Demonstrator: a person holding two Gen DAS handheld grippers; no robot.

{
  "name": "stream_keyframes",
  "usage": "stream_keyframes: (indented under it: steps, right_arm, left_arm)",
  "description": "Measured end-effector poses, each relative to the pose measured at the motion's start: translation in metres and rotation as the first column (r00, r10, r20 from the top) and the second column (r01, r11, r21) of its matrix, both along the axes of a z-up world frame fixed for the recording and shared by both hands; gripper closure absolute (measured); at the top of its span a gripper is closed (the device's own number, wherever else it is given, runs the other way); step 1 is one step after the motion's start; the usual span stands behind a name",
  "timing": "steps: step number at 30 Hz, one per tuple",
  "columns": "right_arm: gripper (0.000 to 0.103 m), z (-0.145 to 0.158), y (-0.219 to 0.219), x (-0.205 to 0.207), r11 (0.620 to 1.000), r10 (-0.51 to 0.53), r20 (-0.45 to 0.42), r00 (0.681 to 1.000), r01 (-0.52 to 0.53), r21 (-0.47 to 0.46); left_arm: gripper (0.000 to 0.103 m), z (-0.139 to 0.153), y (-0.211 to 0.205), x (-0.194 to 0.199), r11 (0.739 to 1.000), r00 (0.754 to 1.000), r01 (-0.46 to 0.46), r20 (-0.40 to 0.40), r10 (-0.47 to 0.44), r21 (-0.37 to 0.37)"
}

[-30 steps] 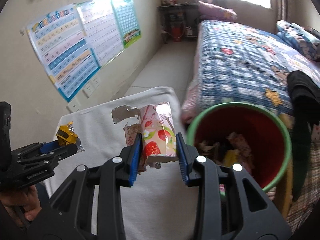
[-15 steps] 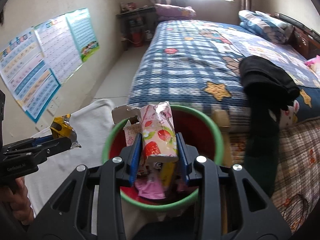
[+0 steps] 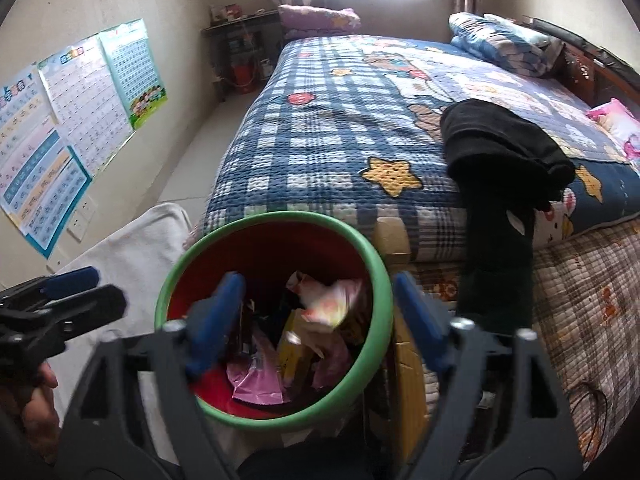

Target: Collect trash

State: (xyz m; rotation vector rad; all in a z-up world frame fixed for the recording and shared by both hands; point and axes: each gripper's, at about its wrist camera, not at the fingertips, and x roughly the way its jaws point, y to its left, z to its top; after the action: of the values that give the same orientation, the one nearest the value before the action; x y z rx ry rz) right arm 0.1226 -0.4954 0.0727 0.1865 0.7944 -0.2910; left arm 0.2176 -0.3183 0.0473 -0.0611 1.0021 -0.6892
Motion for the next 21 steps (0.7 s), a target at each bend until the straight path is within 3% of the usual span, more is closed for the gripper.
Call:
stream_keyframes:
  steps: [7,10,13,21]
  right_arm:
    - [0.005,0.001,0.013,-0.005,1.000,-0.002,0.013,1.000,0.002,-0.001]
    - [0.005,0.004,0.030,-0.009,1.000,0.019,0.024,1.000,-0.018,-0.014]
    - [0.005,0.007,0.050,-0.015,0.999,0.039,0.044,0.998,-0.038,-0.014]
    - [0.005,0.018,0.129,-0.040,0.985,0.149,0.130,0.980,-0.135,-0.109]
  left_arm:
    - [0.008,-0.001,0.030,-0.005,1.000,0.999,-0.028,0.019,0.028,0.003]
    - [0.008,0.000,0.049,-0.012,0.998,0.997,-0.056,0.049,0.055,0.018]
    - [0.008,0.004,0.071,-0.025,0.994,0.988,-0.103,0.118,0.099,0.024]
    - [0.008,0.002,0.129,-0.071,0.962,0.930,-0.222,0.331,0.160,0.159]
